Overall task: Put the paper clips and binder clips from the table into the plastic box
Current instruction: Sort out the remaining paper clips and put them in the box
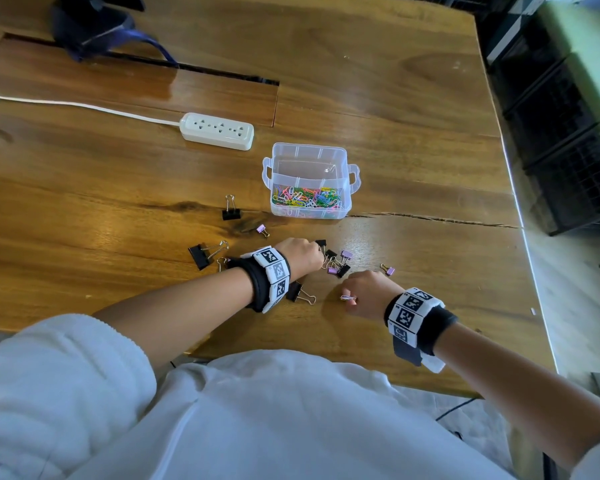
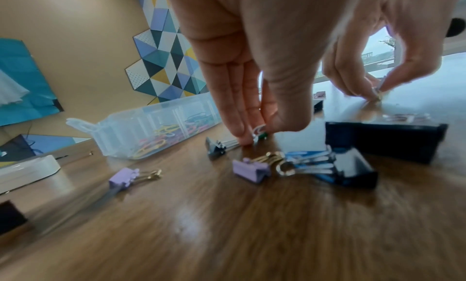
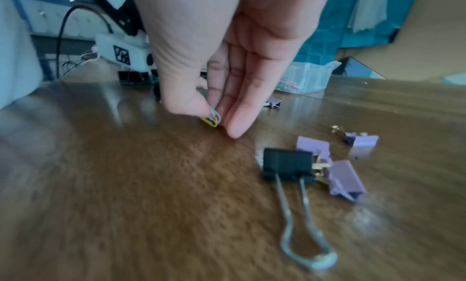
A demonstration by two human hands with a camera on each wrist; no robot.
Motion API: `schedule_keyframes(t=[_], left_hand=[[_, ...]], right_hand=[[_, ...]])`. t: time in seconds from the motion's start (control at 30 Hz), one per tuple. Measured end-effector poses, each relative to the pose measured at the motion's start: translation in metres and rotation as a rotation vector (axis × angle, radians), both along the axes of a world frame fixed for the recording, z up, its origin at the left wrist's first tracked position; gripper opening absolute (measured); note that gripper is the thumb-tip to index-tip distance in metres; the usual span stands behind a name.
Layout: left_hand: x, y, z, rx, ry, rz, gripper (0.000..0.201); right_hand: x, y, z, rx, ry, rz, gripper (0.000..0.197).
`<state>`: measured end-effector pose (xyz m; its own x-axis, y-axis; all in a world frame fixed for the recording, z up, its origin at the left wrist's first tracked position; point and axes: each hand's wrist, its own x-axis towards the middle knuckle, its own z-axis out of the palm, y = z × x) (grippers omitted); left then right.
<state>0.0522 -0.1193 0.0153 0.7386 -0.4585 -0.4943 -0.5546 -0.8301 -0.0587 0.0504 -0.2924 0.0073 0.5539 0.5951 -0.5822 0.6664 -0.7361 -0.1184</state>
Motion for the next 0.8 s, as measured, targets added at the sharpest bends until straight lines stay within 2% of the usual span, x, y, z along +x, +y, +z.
schedule_keyframes(t=[0.1, 0.23, 0.33, 0.47, 0.57, 0.8], left_hand=[[0.005, 0.007, -0.001, 0.012, -0.005, 0.028, 0.024], [0.009, 0.014, -0.001, -0.016, 0.02, 0.12, 0.025], [0.014, 0.021, -0.003, -0.048, 0.065, 0.165, 0.023], [0.027, 0.037, 0.001, -0.206, 0.112, 0.344, 0.008], [0.04, 0.049, 0.01, -0.278, 0.072, 0.383, 0.014], [0.068, 0.07, 0.026, -0.521, -0.124, 0.523, 0.023]], right_hand=[[0.012, 0.002, 0.003, 0.046, 0.023, -0.138, 0.009], [0.044, 0.009, 0.021, 0.219, 0.001, -0.348, 0.01], [0.077, 0.022, 0.031, 0.285, -0.07, -0.438, 0.011], [0.112, 0.043, 0.038, 0.412, -0.173, -0.48, 0.018], [0.123, 0.057, 0.037, 0.479, -0.203, -0.492, 0.015], [0.122, 0.072, 0.027, 0.32, -0.17, -0.372, 0.028]])
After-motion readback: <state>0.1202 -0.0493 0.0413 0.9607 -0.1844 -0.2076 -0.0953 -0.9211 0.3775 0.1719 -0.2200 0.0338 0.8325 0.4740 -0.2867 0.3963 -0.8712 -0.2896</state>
